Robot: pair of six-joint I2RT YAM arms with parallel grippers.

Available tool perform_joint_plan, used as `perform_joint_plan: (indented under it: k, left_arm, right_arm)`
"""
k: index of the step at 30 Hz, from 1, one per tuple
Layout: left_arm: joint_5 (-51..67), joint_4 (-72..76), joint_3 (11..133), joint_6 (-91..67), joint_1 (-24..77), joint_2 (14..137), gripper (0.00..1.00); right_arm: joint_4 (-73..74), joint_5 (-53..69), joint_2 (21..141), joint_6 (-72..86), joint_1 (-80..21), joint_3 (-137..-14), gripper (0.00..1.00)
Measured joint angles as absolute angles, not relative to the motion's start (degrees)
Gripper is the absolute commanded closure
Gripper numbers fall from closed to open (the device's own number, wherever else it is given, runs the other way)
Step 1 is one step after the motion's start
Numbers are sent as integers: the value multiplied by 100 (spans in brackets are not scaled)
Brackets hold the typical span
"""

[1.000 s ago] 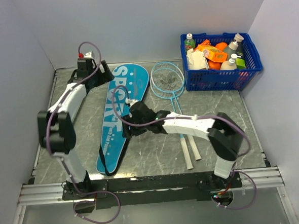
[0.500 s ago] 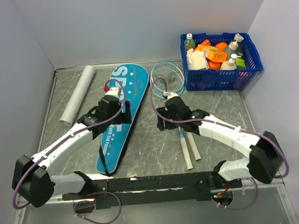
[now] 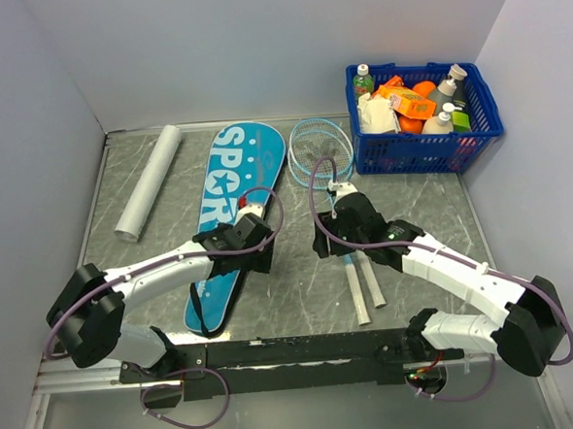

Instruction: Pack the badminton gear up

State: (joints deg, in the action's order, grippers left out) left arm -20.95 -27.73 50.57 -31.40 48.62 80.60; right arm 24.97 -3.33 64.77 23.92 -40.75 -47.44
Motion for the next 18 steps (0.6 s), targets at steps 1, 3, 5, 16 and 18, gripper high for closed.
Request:
perform_joint_plan:
  k: [1, 3, 5, 16, 18]
  left_arm:
    - [-2102, -2773, 5000, -3179, 4882, 8088, 2]
    - [-2161, -2773, 4917, -3249, 4893, 8123, 1]
    - [-2255, -2777, 4862, -3295, 4895, 8152, 2]
    - [-2635, -2766, 4652, -3509, 4895, 8471, 22]
    - [-2650, -2766, 4591, -3522, 4895, 8471, 26]
  right_arm:
    - [2502, -311, 6486, 2392, -4071, -4700, 32]
    - [2488, -252, 6501, 2392, -4071, -4630, 32]
    - [2434, -204, 6510, 2394, -4069, -4560, 32]
    - [2237, -38, 6720, 2414, -4062, -4469, 33]
    - [2211, -21, 6737, 2416, -4062, -4469, 33]
